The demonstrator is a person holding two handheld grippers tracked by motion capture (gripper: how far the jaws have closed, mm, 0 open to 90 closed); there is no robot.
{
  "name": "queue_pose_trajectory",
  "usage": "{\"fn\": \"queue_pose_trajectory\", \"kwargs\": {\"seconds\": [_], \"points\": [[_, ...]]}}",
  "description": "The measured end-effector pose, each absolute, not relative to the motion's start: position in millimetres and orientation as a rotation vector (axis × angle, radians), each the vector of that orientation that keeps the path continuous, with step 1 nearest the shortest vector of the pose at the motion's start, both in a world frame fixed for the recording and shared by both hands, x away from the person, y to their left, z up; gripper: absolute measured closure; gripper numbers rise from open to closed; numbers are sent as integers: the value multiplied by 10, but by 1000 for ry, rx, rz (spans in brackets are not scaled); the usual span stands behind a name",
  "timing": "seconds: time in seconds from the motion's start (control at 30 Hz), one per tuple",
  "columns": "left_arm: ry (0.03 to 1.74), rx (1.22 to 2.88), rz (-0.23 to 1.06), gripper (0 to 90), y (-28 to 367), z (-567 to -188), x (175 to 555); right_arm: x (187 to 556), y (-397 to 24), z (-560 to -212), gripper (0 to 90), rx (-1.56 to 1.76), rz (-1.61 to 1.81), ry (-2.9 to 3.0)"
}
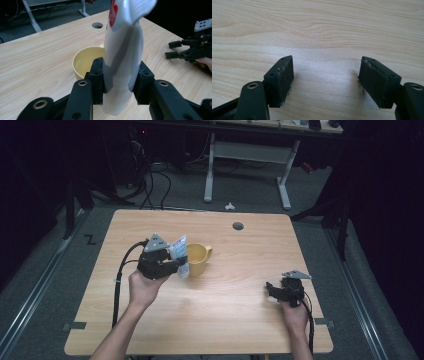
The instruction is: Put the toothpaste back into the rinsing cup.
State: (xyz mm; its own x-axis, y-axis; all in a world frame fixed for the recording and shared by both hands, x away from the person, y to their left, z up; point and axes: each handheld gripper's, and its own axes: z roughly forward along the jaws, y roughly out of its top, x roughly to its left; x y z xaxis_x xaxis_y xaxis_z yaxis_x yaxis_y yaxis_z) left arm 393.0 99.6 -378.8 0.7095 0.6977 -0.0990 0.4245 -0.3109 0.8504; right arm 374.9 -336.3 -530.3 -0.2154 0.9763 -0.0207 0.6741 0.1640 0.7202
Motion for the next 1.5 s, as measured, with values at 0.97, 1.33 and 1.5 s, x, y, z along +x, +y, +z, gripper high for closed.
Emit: {"fn": "queue_pose_trajectory", "kwargs": {"seconds": [0.97,1.33,1.5], "points": [[877,1959,405,660,761,-3666,4346,3749,-3363,-5304,281,1557,812,1957],[895,1955,426,660,687,-3703,4464,3748,-3362,-5303,281,1557,812,1958],[900,1952,427,660,646,-3745,4504,3749,-3363,-5303,280,1557,812,1958]]}}
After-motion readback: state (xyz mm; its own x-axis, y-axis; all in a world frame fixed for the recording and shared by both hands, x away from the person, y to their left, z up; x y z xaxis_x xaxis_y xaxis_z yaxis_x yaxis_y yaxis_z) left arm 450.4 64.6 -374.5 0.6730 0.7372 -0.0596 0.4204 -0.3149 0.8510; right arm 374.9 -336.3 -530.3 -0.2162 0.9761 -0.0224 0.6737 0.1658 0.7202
